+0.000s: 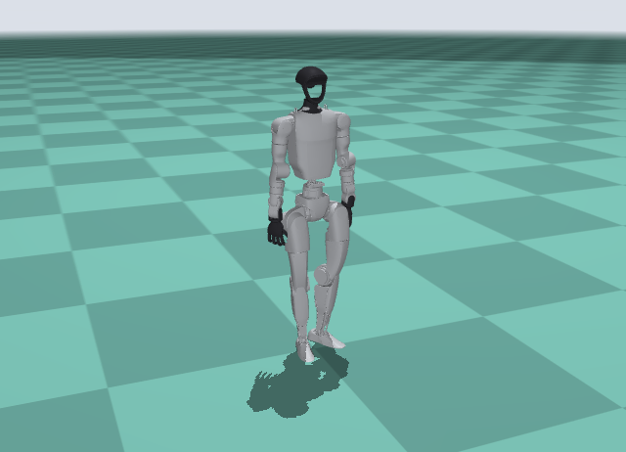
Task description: Upper body actions
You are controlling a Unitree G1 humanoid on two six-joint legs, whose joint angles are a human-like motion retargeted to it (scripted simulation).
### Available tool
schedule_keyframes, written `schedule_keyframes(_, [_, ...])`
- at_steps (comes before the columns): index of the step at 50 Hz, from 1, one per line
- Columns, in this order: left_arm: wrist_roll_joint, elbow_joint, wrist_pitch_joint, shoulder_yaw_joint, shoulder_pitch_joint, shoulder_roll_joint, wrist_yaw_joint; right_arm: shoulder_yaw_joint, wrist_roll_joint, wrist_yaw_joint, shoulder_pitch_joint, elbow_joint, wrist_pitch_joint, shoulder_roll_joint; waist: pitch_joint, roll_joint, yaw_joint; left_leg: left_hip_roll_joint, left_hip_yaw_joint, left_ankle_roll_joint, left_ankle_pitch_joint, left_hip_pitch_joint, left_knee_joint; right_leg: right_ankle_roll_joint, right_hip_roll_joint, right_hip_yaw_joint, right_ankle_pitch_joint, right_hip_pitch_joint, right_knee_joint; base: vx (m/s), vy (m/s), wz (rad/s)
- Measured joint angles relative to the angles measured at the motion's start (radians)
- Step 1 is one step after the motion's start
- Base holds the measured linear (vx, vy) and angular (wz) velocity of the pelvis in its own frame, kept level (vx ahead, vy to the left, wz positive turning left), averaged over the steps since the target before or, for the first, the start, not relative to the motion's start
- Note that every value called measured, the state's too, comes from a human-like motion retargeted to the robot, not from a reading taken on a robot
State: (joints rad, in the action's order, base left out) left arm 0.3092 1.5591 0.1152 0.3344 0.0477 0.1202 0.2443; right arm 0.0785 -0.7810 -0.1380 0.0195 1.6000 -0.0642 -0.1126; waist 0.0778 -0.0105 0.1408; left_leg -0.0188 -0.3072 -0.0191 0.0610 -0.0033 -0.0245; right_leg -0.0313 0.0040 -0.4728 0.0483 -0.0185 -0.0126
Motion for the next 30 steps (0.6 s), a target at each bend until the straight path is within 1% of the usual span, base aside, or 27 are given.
schedule_keyframes(30, [-0.003,0.001,0.001,0.002,0.006,0.002,0.003,-0.006,-0.003,-0.001,0.002,0.0,0.0,-0.003,-0.016,0.004,0.007,0.015,0.007,0.009,-0.004,-0.004,-0.013,-0.013,0.01,-0.001,0.001,0.001,-0.004,0.0,0.0,0.0])
